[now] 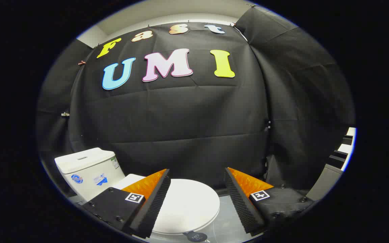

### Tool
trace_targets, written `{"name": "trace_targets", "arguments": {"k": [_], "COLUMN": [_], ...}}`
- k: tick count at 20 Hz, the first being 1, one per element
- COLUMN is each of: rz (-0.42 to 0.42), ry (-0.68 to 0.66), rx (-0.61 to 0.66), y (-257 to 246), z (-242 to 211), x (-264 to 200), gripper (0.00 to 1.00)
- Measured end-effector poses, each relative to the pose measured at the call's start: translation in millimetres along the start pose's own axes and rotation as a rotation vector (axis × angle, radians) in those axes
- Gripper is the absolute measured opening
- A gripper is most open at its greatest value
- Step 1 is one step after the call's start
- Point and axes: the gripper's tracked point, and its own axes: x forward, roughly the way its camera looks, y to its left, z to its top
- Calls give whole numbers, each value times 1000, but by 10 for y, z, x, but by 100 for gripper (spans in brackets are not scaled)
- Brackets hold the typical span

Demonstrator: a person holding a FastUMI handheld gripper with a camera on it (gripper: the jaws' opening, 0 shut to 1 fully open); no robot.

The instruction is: Open the toilet lid.

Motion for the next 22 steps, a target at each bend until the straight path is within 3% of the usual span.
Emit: {"name": "trace_targets", "arguments": {"k": [22], "rz": [6], "ry": [5], "rx": [-11], "y": [17], "z": [-9], "x": [7], "gripper": [99]}}
